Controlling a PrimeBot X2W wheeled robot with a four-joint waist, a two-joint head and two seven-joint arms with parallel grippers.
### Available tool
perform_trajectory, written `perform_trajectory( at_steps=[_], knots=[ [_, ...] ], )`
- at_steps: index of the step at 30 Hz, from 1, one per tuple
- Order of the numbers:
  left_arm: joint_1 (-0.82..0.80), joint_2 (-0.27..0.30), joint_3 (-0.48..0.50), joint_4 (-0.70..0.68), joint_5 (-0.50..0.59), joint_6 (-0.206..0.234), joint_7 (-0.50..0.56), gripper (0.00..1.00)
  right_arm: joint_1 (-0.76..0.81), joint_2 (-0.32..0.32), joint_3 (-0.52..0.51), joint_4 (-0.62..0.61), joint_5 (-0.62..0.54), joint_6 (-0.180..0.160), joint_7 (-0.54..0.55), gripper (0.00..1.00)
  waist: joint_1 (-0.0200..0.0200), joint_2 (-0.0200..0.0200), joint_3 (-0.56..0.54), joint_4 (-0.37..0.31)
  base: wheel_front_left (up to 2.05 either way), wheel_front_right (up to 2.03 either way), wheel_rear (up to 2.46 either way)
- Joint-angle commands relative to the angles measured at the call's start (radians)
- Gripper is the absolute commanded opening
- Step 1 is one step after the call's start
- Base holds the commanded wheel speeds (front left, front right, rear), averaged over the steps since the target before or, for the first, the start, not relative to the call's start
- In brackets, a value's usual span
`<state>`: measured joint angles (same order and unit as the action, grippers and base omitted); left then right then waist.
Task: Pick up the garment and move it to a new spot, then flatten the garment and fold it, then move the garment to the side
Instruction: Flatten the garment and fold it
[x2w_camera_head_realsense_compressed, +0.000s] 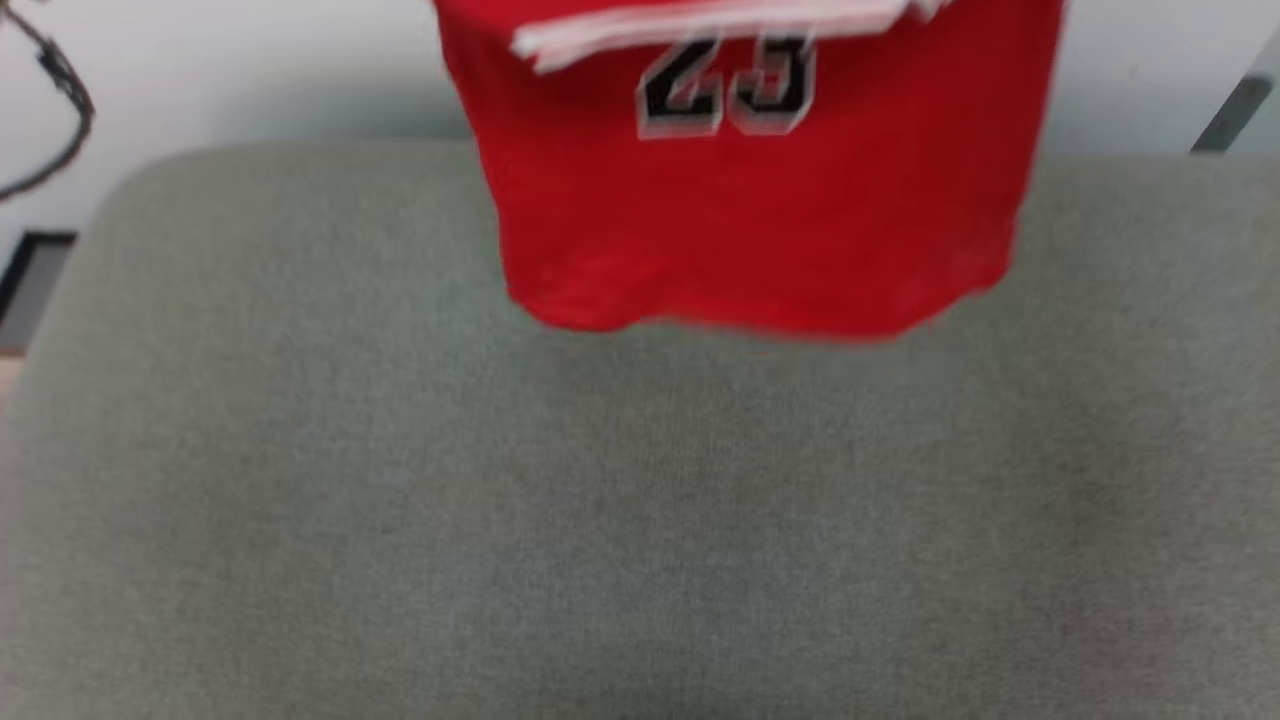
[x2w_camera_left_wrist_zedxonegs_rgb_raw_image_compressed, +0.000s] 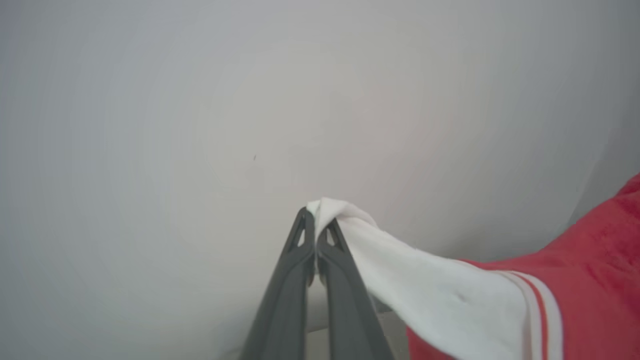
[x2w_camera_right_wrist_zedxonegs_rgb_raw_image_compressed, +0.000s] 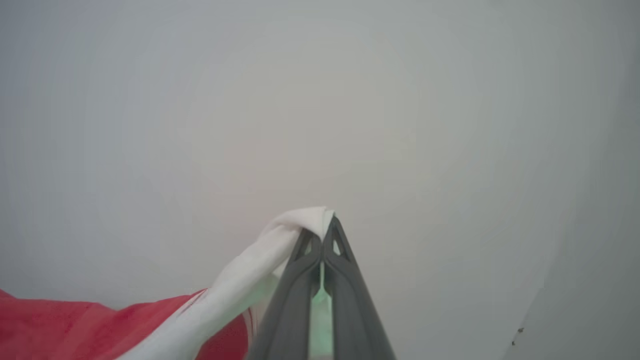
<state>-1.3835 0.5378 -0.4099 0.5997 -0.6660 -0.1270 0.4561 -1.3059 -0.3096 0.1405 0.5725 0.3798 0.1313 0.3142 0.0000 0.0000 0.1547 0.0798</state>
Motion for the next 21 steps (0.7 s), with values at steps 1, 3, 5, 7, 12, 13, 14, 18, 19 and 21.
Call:
perform_trajectory(
  at_steps=[1, 3, 5, 7, 12, 13, 14, 18, 19, 21],
  knots=[
    [-0.053, -0.016, -0.008, 0.024, 0.035, 0.001, -0.063, 0.00, -0.066, -0.013, 0.012, 0.045, -0.053, -0.001, -0.091, 0.00, 0.0000, 0.0000, 0.148, 0.008, 0.00, 0.00, 0.00],
    [-0.103, -0.026, -0.014, 0.058, 0.072, 0.026, -0.125, 0.00, -0.126, -0.020, 0.017, 0.096, -0.109, -0.001, -0.168, 0.00, 0.0000, 0.0000, 0.206, 0.010, 0.00, 0.00, 0.00],
    [-0.131, -0.039, -0.013, 0.070, 0.086, 0.034, -0.166, 0.00, -0.164, -0.020, 0.001, 0.118, -0.139, -0.001, -0.221, 0.00, 0.0000, 0.0000, 0.233, 0.010, 0.00, 0.00, 0.00],
    [-0.202, -0.049, -0.013, 0.090, 0.122, 0.053, -0.243, 0.00, -0.251, -0.033, -0.013, 0.156, -0.220, -0.001, -0.316, 0.00, 0.0000, 0.0000, 0.299, 0.013, 0.00, 0.00, 0.00],
    [-0.339, -0.102, 0.007, 0.129, 0.160, 0.067, -0.480, 0.00, -0.395, -0.042, -0.059, 0.214, -0.441, -0.001, -0.525, 0.00, 0.0000, 0.0000, 0.448, 0.033, 0.00, 0.00, 0.00],
    [-0.356, -0.109, 0.002, 0.134, 0.166, 0.056, -0.519, 0.00, -0.409, -0.039, -0.070, 0.219, -0.471, -0.001, -0.543, 0.00, 0.0000, 0.0000, 0.472, 0.037, 0.00, 0.00, 0.00],
    [-0.361, -0.120, 0.004, 0.152, 0.158, 0.050, -0.546, 0.00, -0.415, -0.040, -0.072, 0.222, -0.507, -0.001, -0.557, 0.00, 0.0000, 0.0000, 0.492, 0.043, 0.00, 0.00, 0.00],
    [-0.333, -0.151, -0.017, 0.217, 0.146, 0.021, -0.625, 0.00, -0.361, -0.037, -0.056, 0.263, -0.569, -0.001, -0.576, 0.00, 0.0000, 0.0000, 0.538, 0.063, 0.00, 0.00, 0.00],
    [-0.319, -0.156, -0.024, 0.232, 0.145, 0.019, -0.642, 0.00, -0.342, -0.035, -0.059, 0.275, -0.565, -0.001, -0.577, 0.00, 0.0000, 0.0000, 0.539, 0.067, 0.00, 0.00, 0.00],
    [-0.287, -0.169, -0.025, 0.275, 0.124, 0.013, -0.645, 0.00, -0.301, -0.029, -0.052, 0.303, -0.545, -0.001, -0.580, 0.00, 0.0000, 0.0000, 0.531, 0.075, 0.00, 0.00, 0.00]
  ],
)
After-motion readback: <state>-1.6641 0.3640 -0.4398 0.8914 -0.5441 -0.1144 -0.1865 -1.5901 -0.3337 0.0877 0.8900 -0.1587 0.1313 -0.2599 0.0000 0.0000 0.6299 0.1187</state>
